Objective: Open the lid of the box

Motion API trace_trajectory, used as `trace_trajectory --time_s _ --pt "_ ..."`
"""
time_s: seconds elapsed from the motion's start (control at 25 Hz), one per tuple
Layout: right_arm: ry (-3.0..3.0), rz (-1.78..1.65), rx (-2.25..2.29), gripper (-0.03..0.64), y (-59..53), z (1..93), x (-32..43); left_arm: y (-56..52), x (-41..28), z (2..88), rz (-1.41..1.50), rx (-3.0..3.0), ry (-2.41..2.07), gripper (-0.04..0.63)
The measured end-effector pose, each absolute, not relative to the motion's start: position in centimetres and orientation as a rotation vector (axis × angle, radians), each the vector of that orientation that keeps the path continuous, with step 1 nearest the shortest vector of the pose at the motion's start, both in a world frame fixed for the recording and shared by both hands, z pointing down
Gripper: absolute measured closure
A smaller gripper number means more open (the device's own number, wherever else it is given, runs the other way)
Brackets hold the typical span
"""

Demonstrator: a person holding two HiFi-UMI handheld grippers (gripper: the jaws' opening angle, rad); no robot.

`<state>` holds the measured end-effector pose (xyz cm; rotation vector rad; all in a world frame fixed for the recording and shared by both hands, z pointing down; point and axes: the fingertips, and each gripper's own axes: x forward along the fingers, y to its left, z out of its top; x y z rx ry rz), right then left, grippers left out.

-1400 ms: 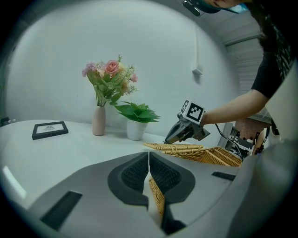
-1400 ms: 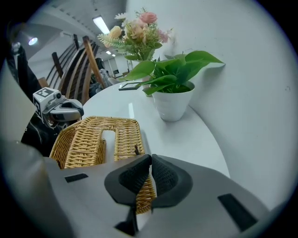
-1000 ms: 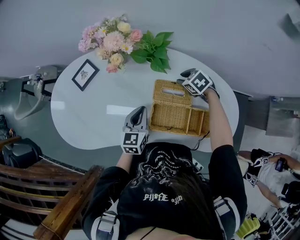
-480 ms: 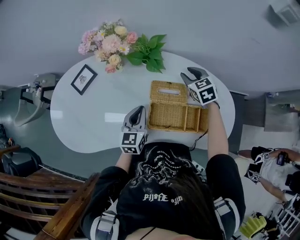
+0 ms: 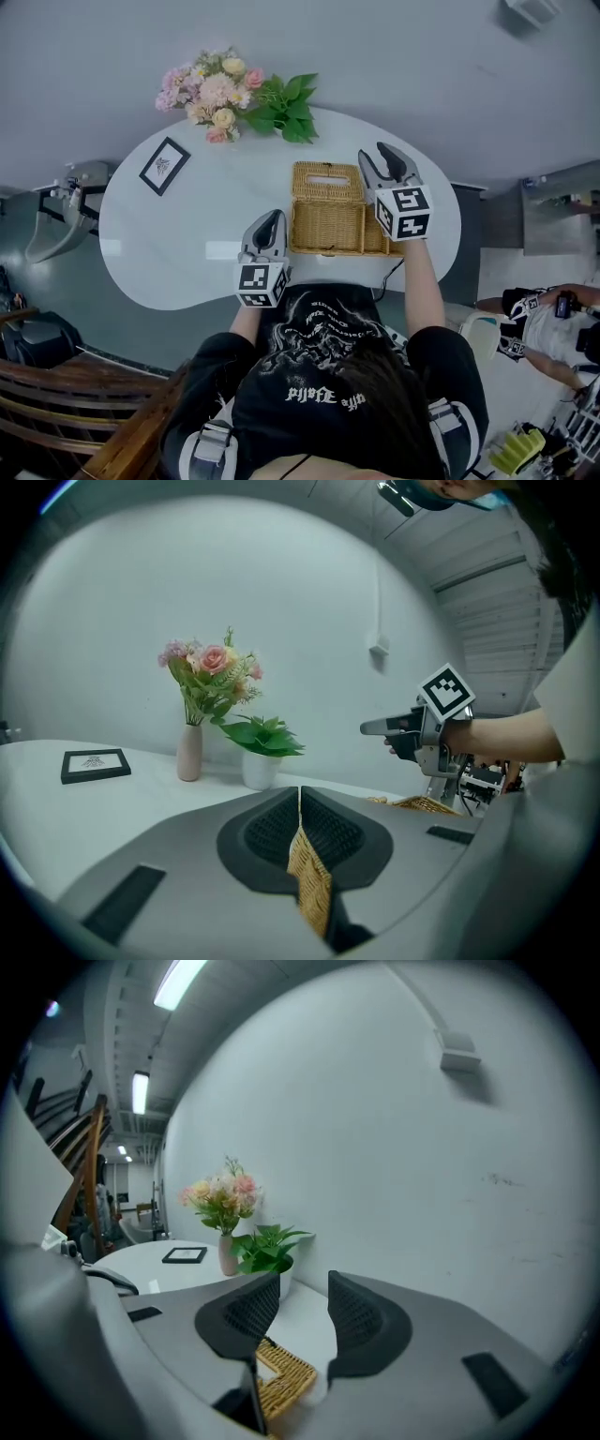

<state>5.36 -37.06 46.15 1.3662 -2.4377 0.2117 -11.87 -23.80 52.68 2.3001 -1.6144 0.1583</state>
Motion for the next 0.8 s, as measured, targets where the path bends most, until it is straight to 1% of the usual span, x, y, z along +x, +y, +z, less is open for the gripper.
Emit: trace_trajectory --time_s 0.12,0.48,0.8 --pt "-2.487 0.270 1.402 0.434 -35.1 45.7 5.5 -23.5 -11.7 51.8 0.136 2.317 -1.624 0.569" --pt "-2.492 0.238 1.467 0.436 -30.3 46.1 4.7 -22.4 -11.1 50.7 0.090 2.342 -1.630 0.569" --pt "-2.502 0.304 1.470 0.449 -26.8 48.2 3.3 -21.3 -10.4 50.5 0.083 2.364 -1.623 0.569"
